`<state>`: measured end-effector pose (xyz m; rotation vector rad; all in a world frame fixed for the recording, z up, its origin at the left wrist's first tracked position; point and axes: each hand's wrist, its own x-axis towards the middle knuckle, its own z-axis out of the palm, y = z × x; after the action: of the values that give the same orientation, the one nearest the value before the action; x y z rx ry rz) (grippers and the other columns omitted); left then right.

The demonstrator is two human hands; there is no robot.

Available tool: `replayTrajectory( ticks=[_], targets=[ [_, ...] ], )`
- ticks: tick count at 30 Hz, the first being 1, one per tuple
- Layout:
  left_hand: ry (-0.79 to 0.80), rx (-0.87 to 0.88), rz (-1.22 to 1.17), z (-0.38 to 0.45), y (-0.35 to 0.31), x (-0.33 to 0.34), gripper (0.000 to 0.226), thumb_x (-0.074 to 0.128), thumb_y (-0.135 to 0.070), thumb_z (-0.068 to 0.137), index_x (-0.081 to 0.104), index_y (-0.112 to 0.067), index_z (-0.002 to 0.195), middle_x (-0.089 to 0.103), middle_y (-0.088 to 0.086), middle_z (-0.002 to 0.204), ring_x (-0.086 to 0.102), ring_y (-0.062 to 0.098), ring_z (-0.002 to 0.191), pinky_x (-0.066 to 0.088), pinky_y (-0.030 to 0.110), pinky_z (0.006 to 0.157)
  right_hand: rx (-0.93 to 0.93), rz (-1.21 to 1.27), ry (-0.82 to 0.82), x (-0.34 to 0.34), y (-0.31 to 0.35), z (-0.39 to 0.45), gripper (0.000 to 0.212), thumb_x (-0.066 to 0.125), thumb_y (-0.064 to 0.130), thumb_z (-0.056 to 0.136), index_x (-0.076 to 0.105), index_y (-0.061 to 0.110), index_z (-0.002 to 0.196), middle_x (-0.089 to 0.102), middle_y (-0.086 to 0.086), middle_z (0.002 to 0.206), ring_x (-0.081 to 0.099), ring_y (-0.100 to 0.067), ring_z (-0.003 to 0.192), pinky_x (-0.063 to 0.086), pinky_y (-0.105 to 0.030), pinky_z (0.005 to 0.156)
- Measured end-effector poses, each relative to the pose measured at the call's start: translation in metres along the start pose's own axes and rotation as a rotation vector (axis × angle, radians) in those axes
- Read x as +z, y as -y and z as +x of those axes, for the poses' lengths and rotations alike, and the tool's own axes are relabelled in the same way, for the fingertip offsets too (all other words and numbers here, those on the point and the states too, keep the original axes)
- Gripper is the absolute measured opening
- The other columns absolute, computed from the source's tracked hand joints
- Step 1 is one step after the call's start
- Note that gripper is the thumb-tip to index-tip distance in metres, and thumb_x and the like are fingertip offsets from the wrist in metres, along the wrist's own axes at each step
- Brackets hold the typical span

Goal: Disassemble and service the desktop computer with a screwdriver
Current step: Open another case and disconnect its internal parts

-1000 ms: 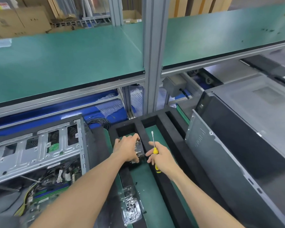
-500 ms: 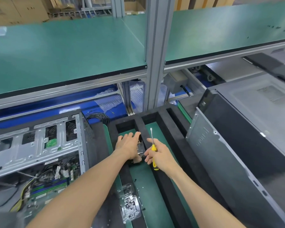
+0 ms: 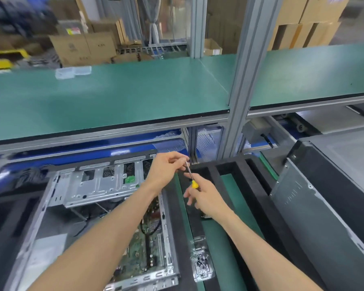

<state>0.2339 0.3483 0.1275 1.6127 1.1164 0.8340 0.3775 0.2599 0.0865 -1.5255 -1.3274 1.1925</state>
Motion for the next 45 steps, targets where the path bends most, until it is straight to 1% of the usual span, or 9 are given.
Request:
replayTrajectory(
  ticks=[4,9,12,16,21,27,33,38,45],
  targets=[
    [-0.073,-0.032,-0.006,-0.022,0.005,-0.05,0.017,0.061,-0.011,0.098,0.075,-0.019,0.09,0.076,-0.002,0.079,0.071,0.01,0.073,0.054,0.018,0.067,-0.144,-0.134,-0.001,0.032,0.028,-0.004,0.036,0.053,0.003,0.097,0.06,0.024,0.125,0.068,-0.007,0.085,0.064,-0.02,0.063,0.047,-0.017,0.061],
    [-0.162,-0.077,0.028,-0.059,0.019,-0.103,0.018,0.059,-0.011,0.1,0.071,-0.016,0.087,0.074,-0.003,0.073,0.068,0.008,0.067,0.052,0.018,0.063,-0.192,-0.171,-0.058,0.068,0.05,-0.011,0.018,0.069,0.005,0.089,0.063,0.017,0.101,0.067,-0.005,0.093,0.067,-0.025,0.082,0.057,-0.038,0.076],
    [-0.166,-0.1,0.07,-0.082,0.031,-0.127,0.017,0.058,-0.011,0.1,0.07,-0.013,0.089,0.075,0.001,0.077,0.067,0.007,0.066,0.052,0.018,0.063,-0.189,-0.189,-0.041,0.088,0.055,-0.014,0.017,0.074,0.007,0.085,0.063,0.018,0.092,0.067,-0.006,0.085,0.065,-0.027,0.075,0.056,-0.039,0.072],
    [-0.122,-0.149,0.062,-0.113,0.049,-0.147,0.017,0.059,-0.009,0.099,0.069,-0.011,0.086,0.074,0.001,0.075,0.065,0.007,0.066,0.053,0.019,0.065,-0.232,-0.304,-0.024,0.113,0.043,-0.023,0.02,0.073,0.012,0.085,0.06,0.026,0.083,0.063,0.003,0.07,0.053,-0.008,0.06,0.045,-0.024,0.06],
    [-0.102,-0.179,0.288,-0.139,0.077,-0.16,0.014,0.06,-0.011,0.098,0.069,-0.011,0.087,0.074,0.001,0.077,0.07,0.015,0.07,0.058,0.032,0.075,-0.319,-0.544,-0.065,0.124,0.031,-0.031,0.011,0.065,0.024,0.094,0.055,0.028,0.092,0.058,0.007,0.066,0.055,-0.013,0.059,0.047,-0.036,0.057],
    [0.234,-0.23,0.9,-0.143,0.102,-0.154,0.025,0.061,-0.004,0.092,0.073,-0.018,0.109,0.069,0.006,0.114,0.063,0.022,0.106,0.053,0.035,0.095,-0.379,-0.849,-0.014,0.129,0.032,-0.035,0.01,0.052,0.035,0.099,0.042,0.033,0.097,0.056,0.011,0.067,0.052,-0.01,0.057,0.044,-0.033,0.054],
    [0.273,-0.27,0.869,-0.138,0.119,-0.146,0.026,0.071,-0.011,0.087,0.074,-0.018,0.112,0.071,0.004,0.111,0.067,0.019,0.1,0.055,0.032,0.093,-0.415,-0.961,0.09,0.131,0.036,-0.034,0.006,0.049,0.031,0.096,0.048,0.026,0.1,0.057,0.007,0.075,0.054,-0.016,0.063,0.04,-0.032,0.055],
    [0.104,-0.29,0.718,-0.134,0.128,-0.144,0.022,0.068,-0.01,0.089,0.074,-0.018,0.108,0.074,0.003,0.101,0.066,0.018,0.1,0.054,0.035,0.093,-0.38,-0.928,0.104,0.133,0.034,-0.031,0.006,0.048,0.031,0.097,0.047,0.026,0.099,0.058,0.007,0.081,0.053,-0.015,0.065,0.041,-0.034,0.056],
    [0.06,-0.164,0.858,-0.128,0.136,-0.136,0.025,0.067,-0.014,0.088,0.068,-0.022,0.112,0.055,-0.001,0.111,0.056,0.02,0.11,0.049,0.037,0.093,-0.363,-0.932,0.09,0.133,0.031,-0.027,0.007,0.045,0.033,0.098,0.044,0.027,0.097,0.056,0.007,0.074,0.051,-0.013,0.061,0.041,-0.034,0.055]
  ],
)
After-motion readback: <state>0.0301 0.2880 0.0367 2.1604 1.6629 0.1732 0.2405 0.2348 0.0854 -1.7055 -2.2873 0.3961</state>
